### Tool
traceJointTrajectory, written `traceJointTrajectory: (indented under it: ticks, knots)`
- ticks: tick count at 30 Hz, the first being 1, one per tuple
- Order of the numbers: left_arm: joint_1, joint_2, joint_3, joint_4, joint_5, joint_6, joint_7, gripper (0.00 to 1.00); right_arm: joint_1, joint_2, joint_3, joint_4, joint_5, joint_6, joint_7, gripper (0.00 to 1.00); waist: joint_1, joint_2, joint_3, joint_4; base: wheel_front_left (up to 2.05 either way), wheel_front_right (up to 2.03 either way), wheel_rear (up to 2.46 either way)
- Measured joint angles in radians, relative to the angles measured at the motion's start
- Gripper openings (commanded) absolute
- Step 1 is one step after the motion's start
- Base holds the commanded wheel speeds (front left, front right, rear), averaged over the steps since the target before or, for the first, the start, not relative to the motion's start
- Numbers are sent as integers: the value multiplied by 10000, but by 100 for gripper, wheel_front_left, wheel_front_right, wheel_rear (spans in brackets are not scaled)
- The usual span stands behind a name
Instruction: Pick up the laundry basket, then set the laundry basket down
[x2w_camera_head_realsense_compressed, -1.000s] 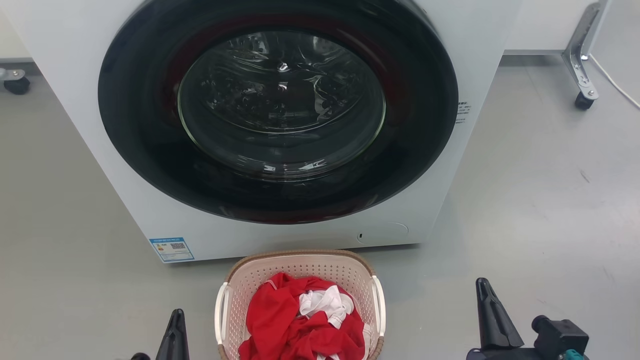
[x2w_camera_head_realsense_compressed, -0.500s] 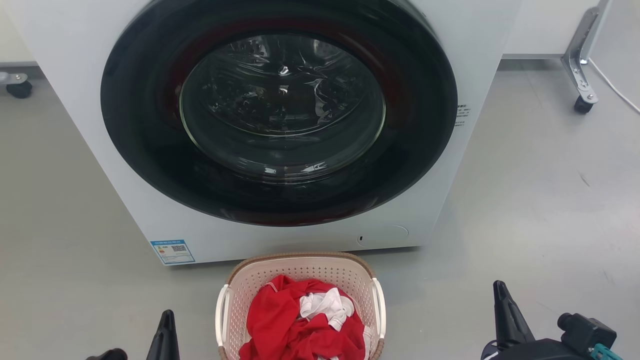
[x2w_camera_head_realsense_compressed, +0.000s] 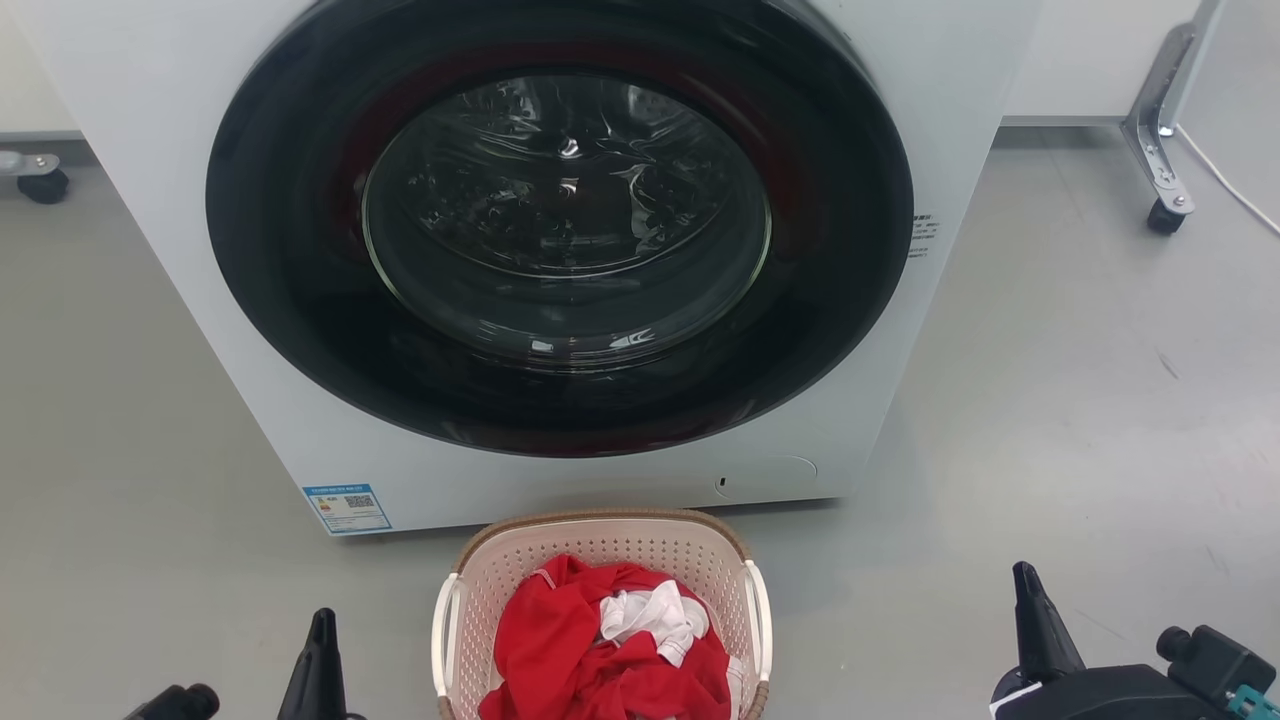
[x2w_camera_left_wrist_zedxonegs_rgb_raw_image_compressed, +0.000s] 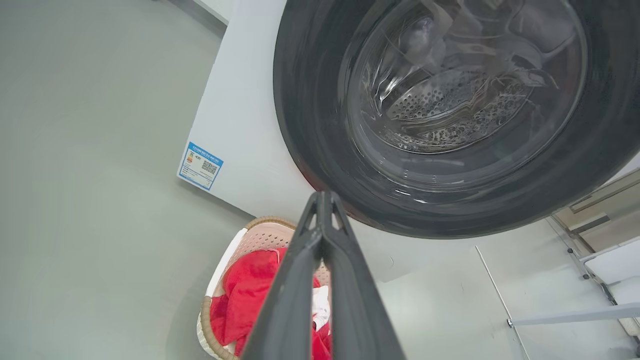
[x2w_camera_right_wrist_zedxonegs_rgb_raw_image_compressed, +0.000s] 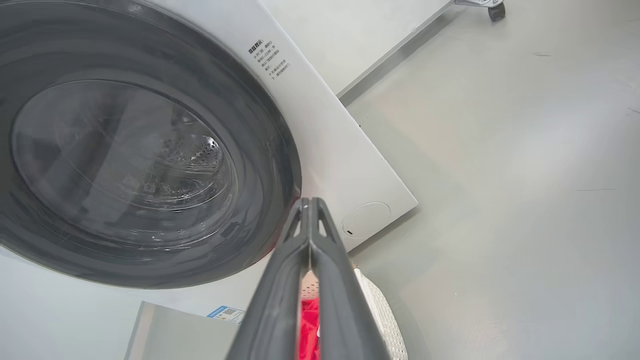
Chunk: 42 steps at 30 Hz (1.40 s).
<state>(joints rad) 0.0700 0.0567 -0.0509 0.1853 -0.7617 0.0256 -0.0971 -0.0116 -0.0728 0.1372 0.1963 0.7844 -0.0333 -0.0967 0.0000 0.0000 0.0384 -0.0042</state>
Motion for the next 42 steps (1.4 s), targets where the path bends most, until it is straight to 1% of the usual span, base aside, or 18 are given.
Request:
traceJointTrajectory:
  ticks: [1,2,8,12,15,26,42]
  knots:
    - [-52,-2,36,2,-102,-8,6,0,-1,6,-44,15,128,40,35,0,0,0,-6,1,0,0,0]
    - [-81,-4,79,23,-476,-86,96,0,-11,17,-125,40,443,84,94,0,2,0,-19,2,0,0,0]
    - [-228,-17,188,161,-1264,-184,345,0,-132,44,-407,125,1250,251,337,0,2,0,-57,6,0,0,0]
    - [-287,-25,318,247,-1856,-337,441,0,-211,67,-598,194,1814,337,445,0,1,0,-82,9,0,0,0]
    - [-344,-27,397,301,-2305,-360,579,0,-212,79,-729,286,2242,426,556,0,2,0,-101,12,0,0,0]
    - [-684,-36,663,485,-3791,-698,957,0,-399,130,-1239,443,3741,717,968,0,1,0,-170,19,0,0,0]
    - [-1070,-98,1047,803,-6098,-1062,1544,0,-568,217,-1969,734,5942,1122,1509,0,0,0,-270,31,0,0,0]
